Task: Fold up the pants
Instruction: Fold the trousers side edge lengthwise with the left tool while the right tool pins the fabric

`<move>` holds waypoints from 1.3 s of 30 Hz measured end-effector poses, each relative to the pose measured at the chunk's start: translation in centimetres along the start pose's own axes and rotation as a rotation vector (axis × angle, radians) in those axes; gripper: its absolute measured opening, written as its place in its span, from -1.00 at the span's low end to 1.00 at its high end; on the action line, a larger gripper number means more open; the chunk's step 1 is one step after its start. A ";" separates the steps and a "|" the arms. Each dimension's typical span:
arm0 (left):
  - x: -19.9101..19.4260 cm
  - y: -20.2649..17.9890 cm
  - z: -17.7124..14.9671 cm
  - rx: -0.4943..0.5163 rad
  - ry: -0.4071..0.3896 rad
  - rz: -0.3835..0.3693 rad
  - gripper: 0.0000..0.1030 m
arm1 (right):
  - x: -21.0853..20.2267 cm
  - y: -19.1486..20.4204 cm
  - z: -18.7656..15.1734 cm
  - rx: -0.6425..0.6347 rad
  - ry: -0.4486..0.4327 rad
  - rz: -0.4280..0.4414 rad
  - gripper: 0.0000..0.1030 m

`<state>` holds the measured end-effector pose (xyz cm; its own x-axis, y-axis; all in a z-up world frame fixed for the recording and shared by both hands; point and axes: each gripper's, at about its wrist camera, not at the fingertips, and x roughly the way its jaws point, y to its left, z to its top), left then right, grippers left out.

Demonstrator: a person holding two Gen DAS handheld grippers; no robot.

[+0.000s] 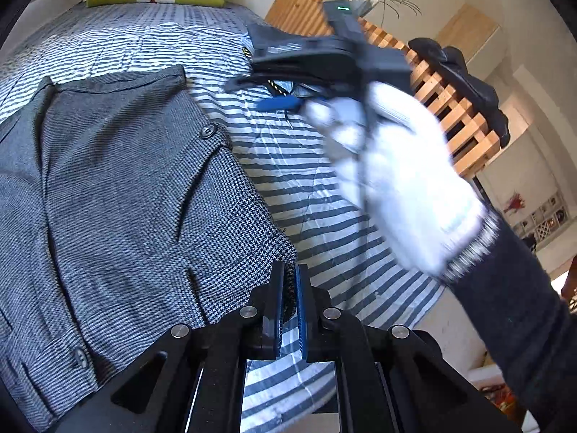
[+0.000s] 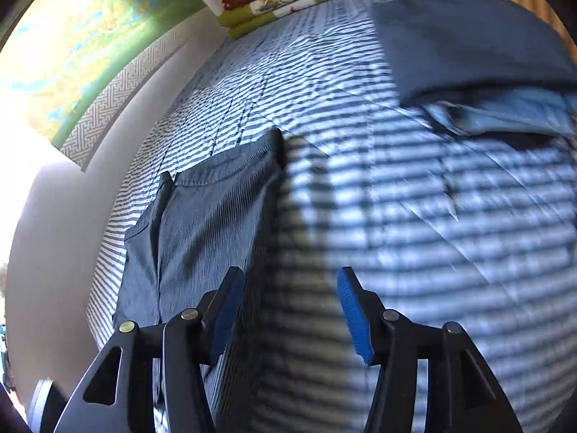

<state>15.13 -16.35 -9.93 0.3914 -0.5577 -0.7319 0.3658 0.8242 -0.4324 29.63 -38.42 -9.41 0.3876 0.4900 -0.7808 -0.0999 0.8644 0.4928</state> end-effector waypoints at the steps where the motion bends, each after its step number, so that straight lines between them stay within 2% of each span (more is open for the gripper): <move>1: -0.2 0.2 0.1 -0.001 0.000 -0.005 -0.89 | 1.3 0.5 1.2 0.002 0.005 -0.008 -0.02; 5: -0.3 1.2 -0.2 -0.011 0.013 -0.036 -0.89 | 7.0 2.0 6.4 -0.002 0.062 -0.017 -0.02; 9: 0.4 1.5 0.0 0.013 0.015 -0.053 -0.89 | 11.0 2.3 9.1 0.011 0.090 -0.083 -0.02; 10: 0.5 1.6 0.1 0.018 0.017 -0.059 -0.89 | 11.8 2.1 9.3 0.022 0.104 -0.087 -0.15; 12: 1.4 2.2 0.4 0.009 0.025 -0.072 -0.89 | 13.1 2.2 9.4 0.048 0.145 -0.088 -0.80; 14: 1.5 2.6 0.3 -0.041 0.031 -0.122 -0.90 | 12.1 3.5 9.3 0.012 0.114 -0.121 -0.84; 17: 0.7 1.9 0.1 -0.062 -0.005 -0.187 -0.90 | 6.0 5.4 9.5 -0.077 -0.040 -0.087 -0.86; 19: 0.2 1.5 -0.1 -0.043 -0.032 -0.215 -0.90 | 2.3 4.3 9.6 -0.017 -0.142 -0.025 -0.86; 20: 0.2 1.5 -0.2 -0.029 -0.036 -0.208 -0.90 | 1.4 3.8 9.5 -0.007 -0.179 -0.041 -0.86; 21: 0.5 2.0 -0.3 -0.044 -0.025 -0.196 -0.90 | 1.9 3.6 9.5 -0.019 -0.160 -0.119 -0.86; 23: 0.7 3.3 -0.5 -0.110 -0.005 -0.222 -0.90 | 4.1 3.5 9.5 -0.014 -0.070 -0.211 -0.86; 26: -1.3 4.7 -1.1 -0.153 -0.043 -0.230 -0.90 | 4.2 4.1 9.0 0.006 -0.059 -0.220 -0.86; 28: -3.4 5.3 -2.0 -0.155 -0.087 -0.226 -0.90 | 3.5 6.2 9.1 -0.003 -0.084 -0.212 -0.86; 31: -6.8 6.7 -4.0 -0.167 -0.154 -0.196 -0.90 | 2.6 11.7 9.6 -0.070 -0.105 -0.198 -0.86; 33: -9.1 8.5 -5.7 -0.220 -0.198 -0.182 -0.90 | 2.4 16.4 9.7 -0.133 -0.115 -0.179 -0.86; 36: -12.2 11.0 -8.9 -0.298 -0.260 -0.147 -0.90 | 3.6 23.6 9.2 -0.220 -0.107 -0.148 -0.86; 39: -14.6 14.7 -12.5 -0.390 -0.283 -0.101 -0.90 | 6.9 30.8 7.6 -0.320 -0.071 -0.133 -0.86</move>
<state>4.26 5.09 -12.16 0.6038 -0.5974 -0.5278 0.0916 0.7097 -0.6985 36.20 -9.33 3.30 0.4782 0.3718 -0.7957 -0.3219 0.9171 0.2350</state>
